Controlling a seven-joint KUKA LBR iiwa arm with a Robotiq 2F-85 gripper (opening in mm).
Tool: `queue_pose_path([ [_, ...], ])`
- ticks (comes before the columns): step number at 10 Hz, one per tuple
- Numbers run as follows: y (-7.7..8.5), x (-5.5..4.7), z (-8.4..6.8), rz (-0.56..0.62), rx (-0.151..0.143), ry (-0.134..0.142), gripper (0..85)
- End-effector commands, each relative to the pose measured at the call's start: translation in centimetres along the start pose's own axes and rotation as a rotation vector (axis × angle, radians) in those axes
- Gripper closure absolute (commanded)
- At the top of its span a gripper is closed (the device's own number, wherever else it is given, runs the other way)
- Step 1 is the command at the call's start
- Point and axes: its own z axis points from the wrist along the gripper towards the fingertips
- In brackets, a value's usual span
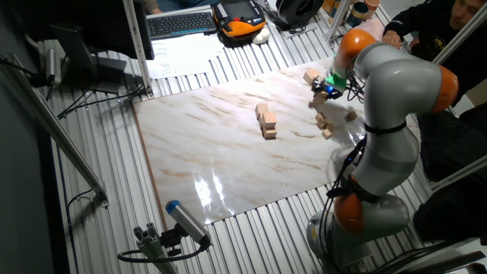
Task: Stack the blocks into a pyramid shape
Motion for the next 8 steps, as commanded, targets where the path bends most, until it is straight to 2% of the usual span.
queue_pose_path([
  [1, 1.1, 0.2, -0.9, -0.064, -0.011, 0.011, 85.0],
  [3, 4.4, 1.0, -3.0, -0.11, -0.015, 0.016, 85.0],
  [5, 7.6, 2.3, -4.7, -0.148, -0.001, -0.002, 85.0],
  [6, 8.9, 3.0, -5.3, -0.169, 0.009, -0.01, 85.0],
  [8, 10.0, 4.0, -5.8, -0.201, -0.009, -0.006, 85.0],
])
